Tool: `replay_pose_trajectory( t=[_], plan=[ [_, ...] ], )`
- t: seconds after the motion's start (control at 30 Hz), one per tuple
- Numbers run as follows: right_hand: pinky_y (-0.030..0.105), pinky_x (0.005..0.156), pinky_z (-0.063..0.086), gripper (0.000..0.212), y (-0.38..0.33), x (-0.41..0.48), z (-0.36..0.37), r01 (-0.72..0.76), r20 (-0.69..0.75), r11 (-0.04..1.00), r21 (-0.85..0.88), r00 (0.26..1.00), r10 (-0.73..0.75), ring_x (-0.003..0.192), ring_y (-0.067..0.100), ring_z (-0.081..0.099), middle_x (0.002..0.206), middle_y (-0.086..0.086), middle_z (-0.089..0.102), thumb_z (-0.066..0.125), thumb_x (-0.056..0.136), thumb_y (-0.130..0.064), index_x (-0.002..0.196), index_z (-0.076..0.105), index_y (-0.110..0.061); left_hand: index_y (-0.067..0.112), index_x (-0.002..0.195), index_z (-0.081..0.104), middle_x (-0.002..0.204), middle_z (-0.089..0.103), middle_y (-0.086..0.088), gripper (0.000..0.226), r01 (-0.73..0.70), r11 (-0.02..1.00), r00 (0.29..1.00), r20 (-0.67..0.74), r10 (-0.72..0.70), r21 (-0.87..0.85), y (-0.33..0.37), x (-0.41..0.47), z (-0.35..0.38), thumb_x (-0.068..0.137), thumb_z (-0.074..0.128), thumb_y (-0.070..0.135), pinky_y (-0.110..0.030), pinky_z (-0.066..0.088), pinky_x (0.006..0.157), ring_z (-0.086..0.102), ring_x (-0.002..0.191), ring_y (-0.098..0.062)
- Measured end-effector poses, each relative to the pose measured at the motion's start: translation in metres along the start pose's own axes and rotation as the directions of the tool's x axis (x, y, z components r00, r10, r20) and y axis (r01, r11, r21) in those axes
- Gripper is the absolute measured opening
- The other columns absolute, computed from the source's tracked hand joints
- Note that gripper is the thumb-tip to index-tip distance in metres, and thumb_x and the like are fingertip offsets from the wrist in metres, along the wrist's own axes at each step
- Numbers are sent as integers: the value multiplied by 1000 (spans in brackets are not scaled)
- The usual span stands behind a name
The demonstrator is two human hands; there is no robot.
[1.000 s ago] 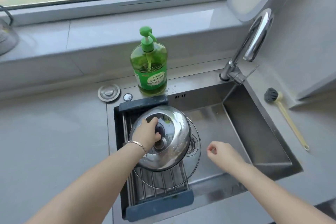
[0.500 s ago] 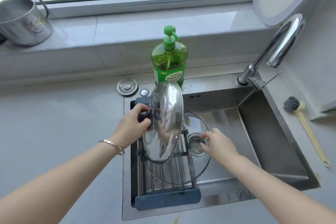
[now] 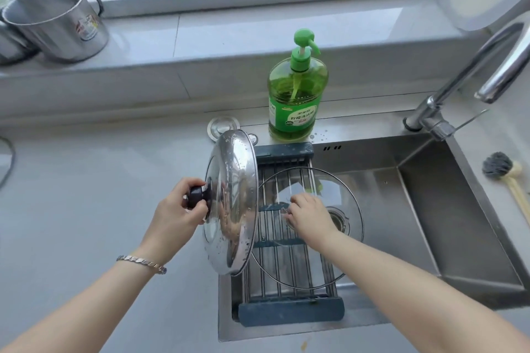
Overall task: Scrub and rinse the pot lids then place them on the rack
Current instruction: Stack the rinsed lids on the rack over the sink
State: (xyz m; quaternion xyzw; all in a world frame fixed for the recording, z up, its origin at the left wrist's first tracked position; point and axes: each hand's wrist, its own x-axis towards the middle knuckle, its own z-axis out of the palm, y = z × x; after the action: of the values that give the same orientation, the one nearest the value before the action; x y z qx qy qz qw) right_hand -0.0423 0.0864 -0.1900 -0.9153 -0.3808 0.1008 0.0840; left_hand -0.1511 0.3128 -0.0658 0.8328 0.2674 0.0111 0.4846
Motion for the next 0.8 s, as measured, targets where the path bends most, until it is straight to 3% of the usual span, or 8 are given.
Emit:
replay_pose_trajectory(
  t=[0.17, 0.33, 0.4, 0.47, 0.5, 0.6, 0.7, 0.8],
  plan=[
    [32, 61, 56, 33, 8, -10, -6, -7, -158, 997, 74, 987, 19, 68, 26, 64, 73, 8, 66, 41, 83, -20, 64, 64, -6, 36, 89, 53, 86, 61, 0, 37, 6, 1000, 999, -38, -7, -26, -1, 0, -4, 87, 55, -1, -18, 50, 56, 63, 67, -26],
    [32, 59, 48, 27, 22, -26, -55, -193, -265, 937, 292, 925, 273, 72, 29, 64, 74, 12, 67, 44, 92, -13, 80, 65, -1, 25, 93, 53, 91, 58, -11, 32, 27, 993, 998, -46, -33, -113, 14, -1, -1, 87, 50, -6, -14, 51, 52, 59, 65, -25],
    [34, 63, 39, 26, 28, -36, -77, -299, -226, 856, 421, 880, 418, 74, 32, 59, 76, 13, 66, 41, 99, -17, 87, 61, -4, 22, 95, 54, 95, 58, -15, 30, 55, 982, 997, -39, -63, -182, 25, -1, 7, 88, 47, -7, -17, 53, 51, 58, 65, -25],
    [35, 71, 45, 28, 34, -51, -99, -320, -224, 715, 621, 802, 553, 79, 31, 60, 81, 12, 69, 41, 99, -20, 86, 60, -4, 14, 100, 54, 93, 58, -16, 26, 90, 956, 995, -5, -95, -279, 40, -2, 18, 89, 45, -8, -20, 54, 50, 60, 62, -21],
    [30, 74, 46, 28, 38, -59, -111, -315, -231, 649, 692, 756, 613, 80, 26, 61, 85, 9, 70, 41, 99, -20, 85, 60, -4, 11, 103, 52, 89, 59, -15, 23, 105, 941, 994, 20, -104, -321, 49, -4, 24, 91, 45, -7, -20, 53, 49, 62, 59, -17],
    [4, 60, 36, 32, 54, -80, -141, -321, -243, 543, 776, 643, 726, 77, 9, 56, 83, -5, 65, 39, 100, -20, 74, 55, -12, 12, 103, 53, 83, 64, -11, 17, 135, 903, 988, 118, -94, -407, 81, -7, 48, 94, 48, -1, -19, 51, 48, 65, 55, -9],
    [17, 60, 36, 38, 77, -100, -161, -342, -245, 489, 803, 559, 793, 65, 3, 49, 68, -13, 56, 38, 100, -21, 65, 50, -19, 10, 105, 53, 80, 65, -8, 13, 118, 889, 980, 198, -32, -443, 111, -11, 76, 93, 54, 4, -20, 52, 49, 66, 55, -7],
    [29, 70, 37, 36, 95, -117, -164, -358, -231, 432, 828, 483, 844, 71, 17, 51, 67, -9, 55, 38, 100, -24, 68, 54, -17, 8, 103, 53, 78, 65, -10, 13, 120, 897, 965, 261, -5, -425, 132, -16, 109, 92, 53, 0, -21, 52, 47, 66, 54, -10]
  ],
)
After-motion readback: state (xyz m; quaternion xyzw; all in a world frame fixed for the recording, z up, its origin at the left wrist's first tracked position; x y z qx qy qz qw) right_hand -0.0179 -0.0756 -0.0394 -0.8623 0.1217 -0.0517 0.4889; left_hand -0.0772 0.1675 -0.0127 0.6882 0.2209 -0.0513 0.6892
